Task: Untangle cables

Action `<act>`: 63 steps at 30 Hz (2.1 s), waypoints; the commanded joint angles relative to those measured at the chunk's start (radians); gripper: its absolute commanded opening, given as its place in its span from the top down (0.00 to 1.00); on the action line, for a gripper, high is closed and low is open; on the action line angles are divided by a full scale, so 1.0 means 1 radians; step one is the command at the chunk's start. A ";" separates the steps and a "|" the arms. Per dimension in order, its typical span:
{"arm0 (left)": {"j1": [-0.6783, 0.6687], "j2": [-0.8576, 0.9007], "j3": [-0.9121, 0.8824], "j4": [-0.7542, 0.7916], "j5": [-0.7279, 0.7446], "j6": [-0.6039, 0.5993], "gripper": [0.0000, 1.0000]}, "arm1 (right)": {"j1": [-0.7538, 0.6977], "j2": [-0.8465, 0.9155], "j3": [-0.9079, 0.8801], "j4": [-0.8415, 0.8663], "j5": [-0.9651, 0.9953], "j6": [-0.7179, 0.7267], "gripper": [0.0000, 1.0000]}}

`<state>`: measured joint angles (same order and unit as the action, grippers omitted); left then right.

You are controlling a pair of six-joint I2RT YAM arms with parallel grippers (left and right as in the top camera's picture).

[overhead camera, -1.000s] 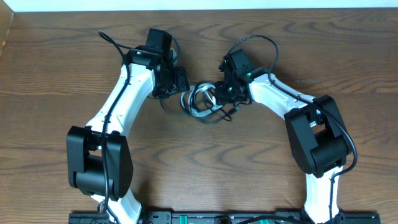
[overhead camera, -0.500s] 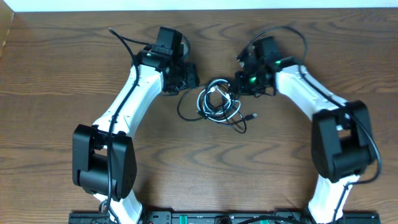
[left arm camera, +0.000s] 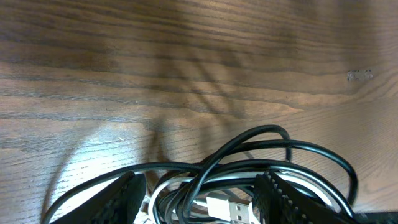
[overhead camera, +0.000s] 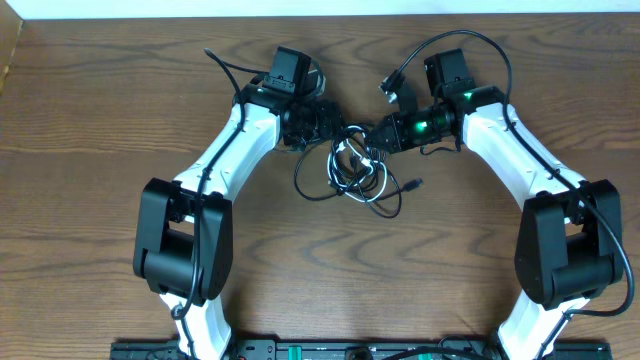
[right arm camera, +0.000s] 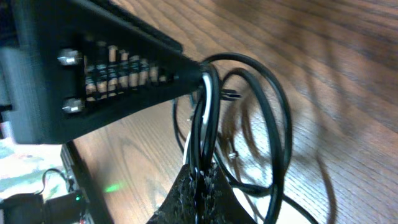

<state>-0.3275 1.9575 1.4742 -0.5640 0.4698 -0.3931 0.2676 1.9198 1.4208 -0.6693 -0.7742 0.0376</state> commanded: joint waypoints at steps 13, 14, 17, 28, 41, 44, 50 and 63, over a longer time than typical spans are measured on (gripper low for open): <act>-0.021 0.063 0.002 -0.030 0.159 0.157 0.44 | -0.035 -0.022 0.012 -0.005 -0.127 -0.035 0.99; -0.021 0.063 0.002 -0.030 0.182 0.177 0.44 | -0.037 -0.022 0.012 -0.005 -0.127 -0.035 0.99; -0.030 0.063 0.002 -0.035 0.206 0.198 0.44 | -0.038 -0.022 0.012 -0.008 -0.127 -0.035 0.99; -0.045 0.132 0.000 0.019 0.053 0.101 0.61 | -0.037 -0.022 0.012 -0.014 -0.170 -0.031 0.99; -0.046 0.171 0.000 0.073 -0.064 0.014 0.92 | -0.071 -0.154 0.012 -0.035 -0.182 -0.031 0.99; -0.046 0.171 0.000 0.072 -0.069 0.013 0.92 | -0.095 -0.211 0.012 -0.034 -0.182 -0.031 0.99; -0.046 0.171 0.000 0.073 -0.071 0.013 0.92 | -0.137 -0.290 0.012 -0.043 -0.148 -0.024 0.99; -0.036 -0.069 0.031 0.072 0.077 -0.043 0.93 | -0.076 -0.222 0.011 -0.060 0.077 0.048 0.73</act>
<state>-0.3679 2.0415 1.4742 -0.4973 0.4885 -0.3824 0.1661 1.6650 1.4242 -0.7349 -0.7479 0.0647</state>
